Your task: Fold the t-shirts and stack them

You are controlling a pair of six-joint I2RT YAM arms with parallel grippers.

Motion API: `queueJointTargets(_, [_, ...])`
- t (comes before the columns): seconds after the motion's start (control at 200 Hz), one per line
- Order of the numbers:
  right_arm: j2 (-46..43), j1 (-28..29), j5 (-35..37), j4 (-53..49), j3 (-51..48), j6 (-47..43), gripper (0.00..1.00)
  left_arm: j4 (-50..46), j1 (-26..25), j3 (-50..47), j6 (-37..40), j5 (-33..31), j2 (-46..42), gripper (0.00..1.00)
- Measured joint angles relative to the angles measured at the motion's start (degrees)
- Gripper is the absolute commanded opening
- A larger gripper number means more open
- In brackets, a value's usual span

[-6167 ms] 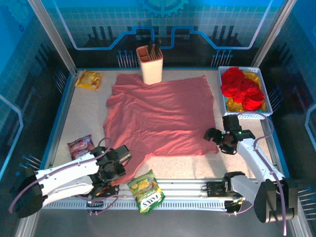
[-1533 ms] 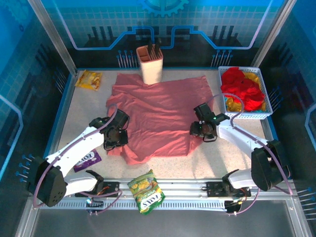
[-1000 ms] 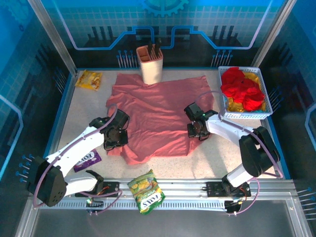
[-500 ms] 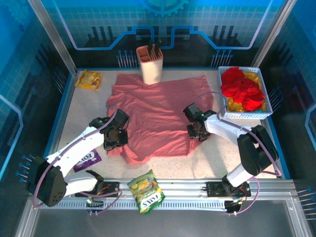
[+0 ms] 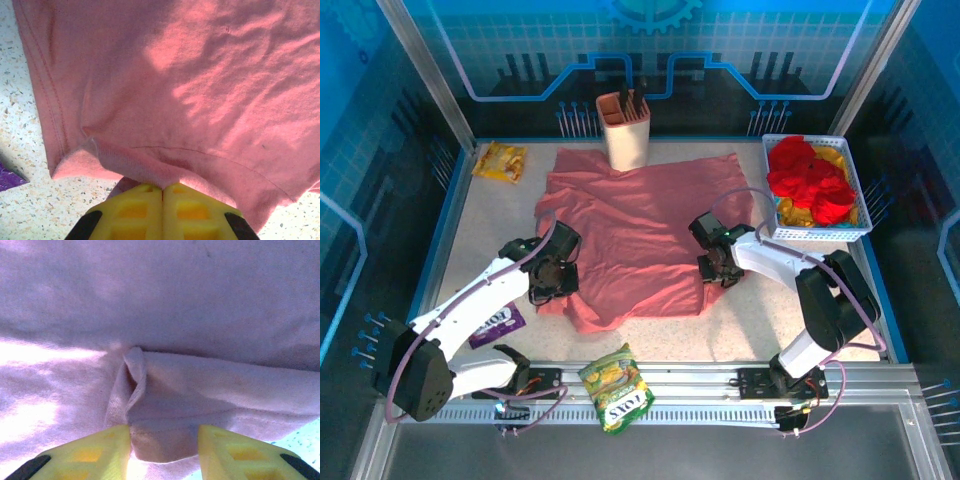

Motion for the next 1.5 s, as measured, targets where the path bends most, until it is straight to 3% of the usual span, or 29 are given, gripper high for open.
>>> queueJointTargets(0.3, [-0.02,0.09,-0.61,0.28,-1.31,0.09,0.41,0.0,0.0,0.0,0.0,0.0,0.0,0.0])
queueJointTargets(0.77, [-0.02,0.09,1.29,0.83,-1.53,0.9,0.28,-0.02,0.0,0.0,-0.13,0.0,-0.11,0.0])
queueJointTargets(1.141, [-0.02,0.09,1.66,0.92,-1.51,0.7,0.28,0.0,0.0,0.0,-0.13,0.42,-0.11,0.0])
queueJointTargets(1.301, [-0.02,0.09,1.99,1.01,-1.51,0.52,0.2,0.0,0.0,0.0,-0.13,0.46,-0.11,0.0])
queueJointTargets(1.501, [-0.02,0.09,2.4,1.29,-1.51,0.13,0.0,0.0,0.0,0.0,-0.13,0.46,-0.11,0.0])
